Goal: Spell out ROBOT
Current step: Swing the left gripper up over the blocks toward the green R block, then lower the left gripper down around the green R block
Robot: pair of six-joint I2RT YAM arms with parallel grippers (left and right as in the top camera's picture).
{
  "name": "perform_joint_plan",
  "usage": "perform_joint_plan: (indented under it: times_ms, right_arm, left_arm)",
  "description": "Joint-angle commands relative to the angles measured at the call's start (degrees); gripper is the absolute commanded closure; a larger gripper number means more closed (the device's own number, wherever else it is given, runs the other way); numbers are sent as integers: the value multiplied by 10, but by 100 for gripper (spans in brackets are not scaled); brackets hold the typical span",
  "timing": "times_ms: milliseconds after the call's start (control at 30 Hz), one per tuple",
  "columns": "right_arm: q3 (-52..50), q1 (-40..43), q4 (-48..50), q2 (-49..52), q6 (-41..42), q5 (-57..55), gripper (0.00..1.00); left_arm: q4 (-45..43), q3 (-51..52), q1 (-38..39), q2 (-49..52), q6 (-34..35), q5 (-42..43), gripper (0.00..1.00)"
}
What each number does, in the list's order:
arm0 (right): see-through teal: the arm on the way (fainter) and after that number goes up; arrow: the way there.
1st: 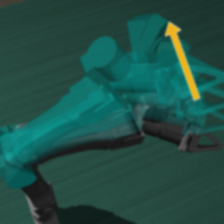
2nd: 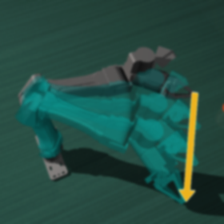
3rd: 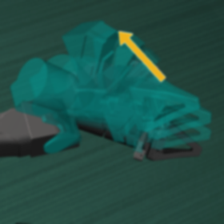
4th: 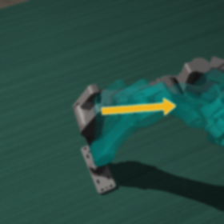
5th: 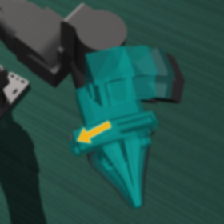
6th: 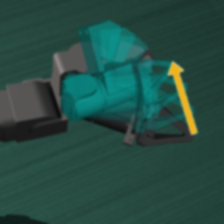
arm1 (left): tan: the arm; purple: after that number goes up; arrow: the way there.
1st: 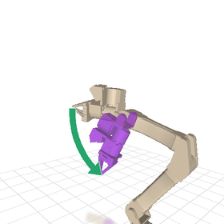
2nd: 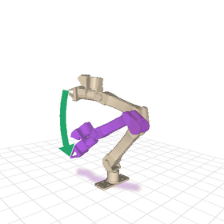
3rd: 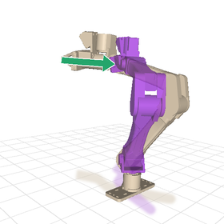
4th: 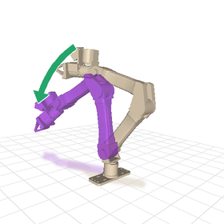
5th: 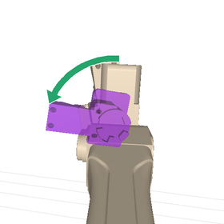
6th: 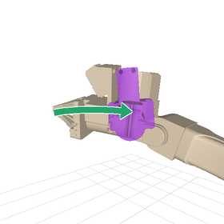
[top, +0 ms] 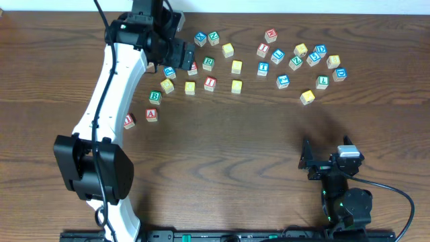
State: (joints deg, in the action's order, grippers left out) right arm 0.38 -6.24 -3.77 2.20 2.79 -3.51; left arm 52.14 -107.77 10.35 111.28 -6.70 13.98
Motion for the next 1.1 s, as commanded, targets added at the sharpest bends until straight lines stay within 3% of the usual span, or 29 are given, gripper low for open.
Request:
perform_joint_plan:
  times_ms: [0,600,1067]
  right_arm:
    - [-1,-3,-1,0,8,-6,1]
    - [-1,-3,-1,0,8,-6,1]
    - [-1,-3,-1,0,8,-6,1]
  left_arm:
    - [3,-22,4,7,-19,-12,2]
    - [-8,-29,15,60,-47,-49,2]
    - [-50,-41,71,85,-51,-49,2]
